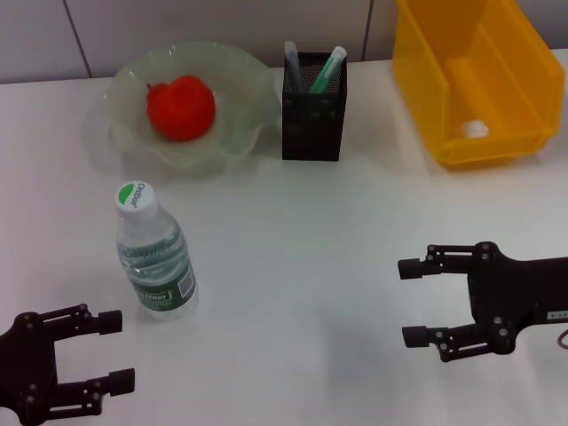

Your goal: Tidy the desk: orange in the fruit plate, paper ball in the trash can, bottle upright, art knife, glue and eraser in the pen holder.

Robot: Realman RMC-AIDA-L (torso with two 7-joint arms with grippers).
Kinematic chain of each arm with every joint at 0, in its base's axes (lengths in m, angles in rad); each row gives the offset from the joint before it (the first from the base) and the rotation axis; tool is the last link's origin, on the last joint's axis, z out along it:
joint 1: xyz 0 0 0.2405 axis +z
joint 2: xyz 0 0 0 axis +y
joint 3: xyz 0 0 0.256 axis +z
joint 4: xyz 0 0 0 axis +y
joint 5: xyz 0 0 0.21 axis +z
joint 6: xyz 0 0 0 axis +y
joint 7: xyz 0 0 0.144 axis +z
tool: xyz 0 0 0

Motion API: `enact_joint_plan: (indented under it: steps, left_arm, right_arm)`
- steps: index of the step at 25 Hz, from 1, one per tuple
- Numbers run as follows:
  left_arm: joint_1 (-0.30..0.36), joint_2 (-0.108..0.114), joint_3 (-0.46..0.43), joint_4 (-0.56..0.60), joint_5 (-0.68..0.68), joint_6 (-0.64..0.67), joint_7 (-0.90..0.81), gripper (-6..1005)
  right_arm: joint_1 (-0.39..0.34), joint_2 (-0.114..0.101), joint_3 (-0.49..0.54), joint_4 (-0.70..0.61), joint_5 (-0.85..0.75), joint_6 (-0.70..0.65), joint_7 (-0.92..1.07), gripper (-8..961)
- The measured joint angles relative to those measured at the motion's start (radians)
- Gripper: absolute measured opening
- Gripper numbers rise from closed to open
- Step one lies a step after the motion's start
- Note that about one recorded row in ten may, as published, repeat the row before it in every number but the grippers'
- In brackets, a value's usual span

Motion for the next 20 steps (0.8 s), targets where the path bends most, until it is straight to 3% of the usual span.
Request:
enact_joint_plan:
  steps: [20]
  left_arm:
    - [-0.024, -0.004, 0.007, 0.036, 0.002, -0.002, -0.063, 785]
  right_arm:
    - [0.003, 0.004, 0.002, 0.012, 0.008, 0.026, -0.016, 809]
